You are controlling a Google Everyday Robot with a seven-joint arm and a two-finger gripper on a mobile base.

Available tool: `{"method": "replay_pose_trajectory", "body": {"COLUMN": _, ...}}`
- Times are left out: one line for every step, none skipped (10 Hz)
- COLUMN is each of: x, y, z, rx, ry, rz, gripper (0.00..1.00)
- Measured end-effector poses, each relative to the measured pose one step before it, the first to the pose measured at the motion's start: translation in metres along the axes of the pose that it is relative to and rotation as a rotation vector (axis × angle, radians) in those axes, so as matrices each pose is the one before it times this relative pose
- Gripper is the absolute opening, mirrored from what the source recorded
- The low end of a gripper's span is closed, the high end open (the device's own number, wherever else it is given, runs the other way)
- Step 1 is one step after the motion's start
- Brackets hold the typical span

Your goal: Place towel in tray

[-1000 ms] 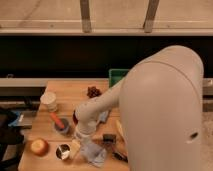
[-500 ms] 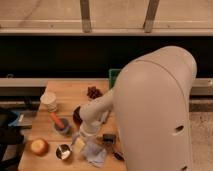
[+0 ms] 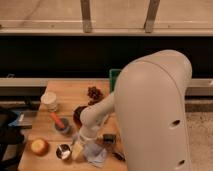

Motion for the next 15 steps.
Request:
{"method": "replay_pose_trajectory", "body": {"x": 0.00101, "y": -0.00167, "z": -0.00333, "rx": 0.0023, "ry": 0.00018, "rz": 0.00163, "gripper": 0.55}}
{"method": "replay_pose_trajectory", "body": {"x": 0.00185, "y": -0.00047, "z": -0.00134, "rx": -0.00051, "ry": 0.00426, "rz": 0.00419, "gripper": 0.45}}
{"method": "replay_pose_trajectory", "body": {"x": 0.00303, "y": 0.00036, "z": 0.00048, "rx": -0.00227, "ry": 0.0074, "rz": 0.00422, "gripper": 0.35}}
{"method": "replay_pose_trajectory", "body": {"x": -0.00234, "y": 0.00187, "z": -0.00007, "rx": -0.00044, "ry": -0.00106, "rz": -0.00497, "gripper": 0.25}}
{"method": "replay_pose_trajectory", "body": {"x": -0.00011, "y": 0.00012, "z": 0.00024, "rx": -0.00055, "ry": -0.00039, "rz": 0.00079, "gripper": 0.15}}
{"method": "replay_pose_trajectory", "body": {"x": -0.0002, "y": 0.00015, "z": 0.00429, "rx": -0.00291, "ry": -0.00301, "rz": 0.00388, "gripper": 0.06}}
{"method": "replay_pose_trajectory", "body": {"x": -0.00257, "y": 0.00524, "z": 0.01117, "rx": -0.0056, "ry": -0.0072, "rz": 0.00557, "gripper": 0.01}}
{"method": "replay_pose_trajectory", "body": {"x": -0.0015, "y": 0.00516, "z": 0.00958, "rx": -0.00135, "ry": -0.00565, "rz": 0.00366, "gripper": 0.0}}
{"method": "replay_pose_trajectory", "body": {"x": 0.00016, "y": -0.00022, "z": 0.0016, "rx": 0.00256, "ry": -0.00814, "rz": 0.00294, "gripper": 0.0}}
{"method": "replay_pose_trajectory", "body": {"x": 0.00159, "y": -0.00008, "z": -0.0015, "rx": 0.00092, "ry": 0.00428, "rz": -0.00181, "gripper": 0.0}}
{"method": "replay_pose_trajectory", "body": {"x": 0.00065, "y": 0.00042, "z": -0.00059, "rx": -0.00011, "ry": 0.00428, "rz": -0.00356, "gripper": 0.0}}
{"method": "replay_pose_trajectory", "body": {"x": 0.00057, "y": -0.00019, "z": -0.0002, "rx": 0.0004, "ry": 0.00155, "rz": -0.00198, "gripper": 0.0}}
{"method": "replay_pose_trajectory", "body": {"x": 0.00043, "y": -0.00018, "z": -0.00076, "rx": -0.00002, "ry": -0.0007, "rz": -0.00083, "gripper": 0.0}}
{"method": "replay_pose_trajectory", "body": {"x": 0.00205, "y": -0.00302, "z": -0.0057, "rx": 0.00353, "ry": -0.01177, "rz": -0.00368, "gripper": 0.0}}
{"method": "replay_pose_trajectory", "body": {"x": -0.00034, "y": -0.005, "z": -0.01228, "rx": 0.00194, "ry": -0.0358, "rz": 0.008, "gripper": 0.0}}
